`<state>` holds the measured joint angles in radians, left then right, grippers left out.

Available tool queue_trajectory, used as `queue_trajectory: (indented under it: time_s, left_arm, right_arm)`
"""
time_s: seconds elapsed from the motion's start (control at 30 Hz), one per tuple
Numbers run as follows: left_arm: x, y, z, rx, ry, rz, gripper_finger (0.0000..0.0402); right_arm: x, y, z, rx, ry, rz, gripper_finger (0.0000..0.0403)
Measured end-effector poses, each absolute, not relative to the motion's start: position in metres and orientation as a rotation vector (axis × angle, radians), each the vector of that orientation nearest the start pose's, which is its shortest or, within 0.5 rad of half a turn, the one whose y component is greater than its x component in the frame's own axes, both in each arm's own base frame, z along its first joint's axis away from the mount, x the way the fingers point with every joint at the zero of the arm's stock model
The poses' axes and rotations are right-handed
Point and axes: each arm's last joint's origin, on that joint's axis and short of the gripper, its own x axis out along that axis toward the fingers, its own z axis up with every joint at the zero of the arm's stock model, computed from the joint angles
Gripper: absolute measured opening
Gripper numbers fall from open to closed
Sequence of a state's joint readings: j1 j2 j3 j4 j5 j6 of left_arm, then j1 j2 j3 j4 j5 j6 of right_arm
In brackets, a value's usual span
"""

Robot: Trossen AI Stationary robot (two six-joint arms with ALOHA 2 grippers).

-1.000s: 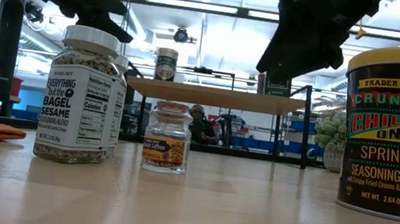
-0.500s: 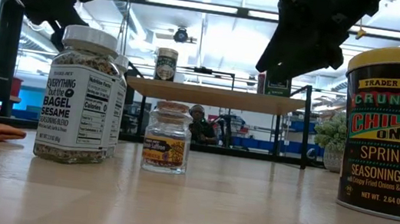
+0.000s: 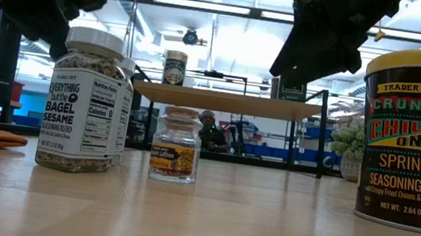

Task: Shelf spices
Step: Put the white seasoning bottle on the shelf

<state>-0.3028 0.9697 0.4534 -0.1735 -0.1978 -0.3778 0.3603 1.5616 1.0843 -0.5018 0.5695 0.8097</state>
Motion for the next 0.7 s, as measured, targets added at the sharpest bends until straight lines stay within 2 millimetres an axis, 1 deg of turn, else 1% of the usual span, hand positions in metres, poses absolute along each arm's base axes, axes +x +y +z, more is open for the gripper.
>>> queue_trajectory:
  time_s: [0.33,0.5,0.6,0.7]
  left_arm:
    - [0.2,-0.063,0.172,-0.173,0.701,0.002,0.0383]
    - [0.208,-0.066,0.17,-0.174,0.66,-0.011,0.0383]
    - [0.212,-0.067,0.17,-0.136,0.628,-0.033,0.0383]
    - [0.215,-0.07,0.17,-0.14,0.615,-0.087,0.0383]
  right_arm:
    - [0.299,0.096,0.232,0.321,0.735,-0.51,0.0229]
    - [0.299,0.097,0.232,0.321,0.735,-0.509,0.0229]
    - [0.299,0.097,0.232,0.321,0.735,-0.509,0.0229]
    - [0.299,0.097,0.232,0.321,0.735,-0.509,0.0229]
